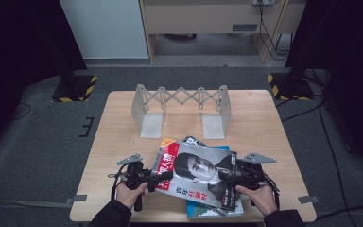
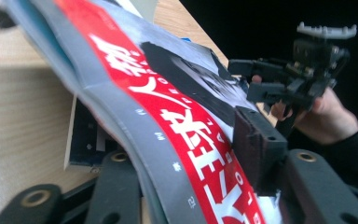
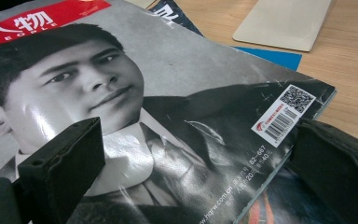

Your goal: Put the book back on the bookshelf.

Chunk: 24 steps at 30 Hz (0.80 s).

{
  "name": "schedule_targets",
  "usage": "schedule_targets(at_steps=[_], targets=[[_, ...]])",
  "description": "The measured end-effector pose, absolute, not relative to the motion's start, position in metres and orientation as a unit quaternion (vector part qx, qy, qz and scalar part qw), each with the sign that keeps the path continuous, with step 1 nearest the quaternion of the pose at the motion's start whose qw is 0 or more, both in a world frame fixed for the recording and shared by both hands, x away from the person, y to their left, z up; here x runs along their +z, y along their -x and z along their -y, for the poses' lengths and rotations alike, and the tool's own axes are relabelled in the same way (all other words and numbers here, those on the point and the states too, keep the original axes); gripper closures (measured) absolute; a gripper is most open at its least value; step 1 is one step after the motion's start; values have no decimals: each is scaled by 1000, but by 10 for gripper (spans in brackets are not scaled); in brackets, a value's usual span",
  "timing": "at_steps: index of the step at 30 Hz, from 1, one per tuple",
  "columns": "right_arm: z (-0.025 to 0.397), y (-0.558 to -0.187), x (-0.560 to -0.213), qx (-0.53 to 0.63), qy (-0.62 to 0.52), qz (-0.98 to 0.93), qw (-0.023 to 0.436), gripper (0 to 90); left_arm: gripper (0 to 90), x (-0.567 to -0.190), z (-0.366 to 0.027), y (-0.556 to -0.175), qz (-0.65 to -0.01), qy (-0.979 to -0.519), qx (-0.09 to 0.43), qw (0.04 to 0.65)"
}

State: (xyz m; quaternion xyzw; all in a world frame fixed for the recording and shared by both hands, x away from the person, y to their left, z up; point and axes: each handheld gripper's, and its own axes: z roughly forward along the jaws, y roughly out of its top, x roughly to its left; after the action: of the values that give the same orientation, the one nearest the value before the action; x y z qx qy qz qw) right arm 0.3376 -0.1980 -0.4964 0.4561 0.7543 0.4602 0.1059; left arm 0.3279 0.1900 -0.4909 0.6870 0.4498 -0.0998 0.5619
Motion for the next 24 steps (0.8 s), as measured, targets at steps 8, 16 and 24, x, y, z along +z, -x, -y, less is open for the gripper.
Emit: schedule_targets(at_steps=[8, 16, 24], targets=[[201, -339, -494, 460, -460, -753, 97, 71, 646, -484, -193, -328, -457, -682, -116, 560], [213, -341, -488, 470, -471, -739, 111, 76, 728, -470, -193, -328, -455, -669, -128, 573], [232, -346, -487, 464, -493, -724, 132, 78, 761, -460, -197, -331, -463, -666, -116, 573]])
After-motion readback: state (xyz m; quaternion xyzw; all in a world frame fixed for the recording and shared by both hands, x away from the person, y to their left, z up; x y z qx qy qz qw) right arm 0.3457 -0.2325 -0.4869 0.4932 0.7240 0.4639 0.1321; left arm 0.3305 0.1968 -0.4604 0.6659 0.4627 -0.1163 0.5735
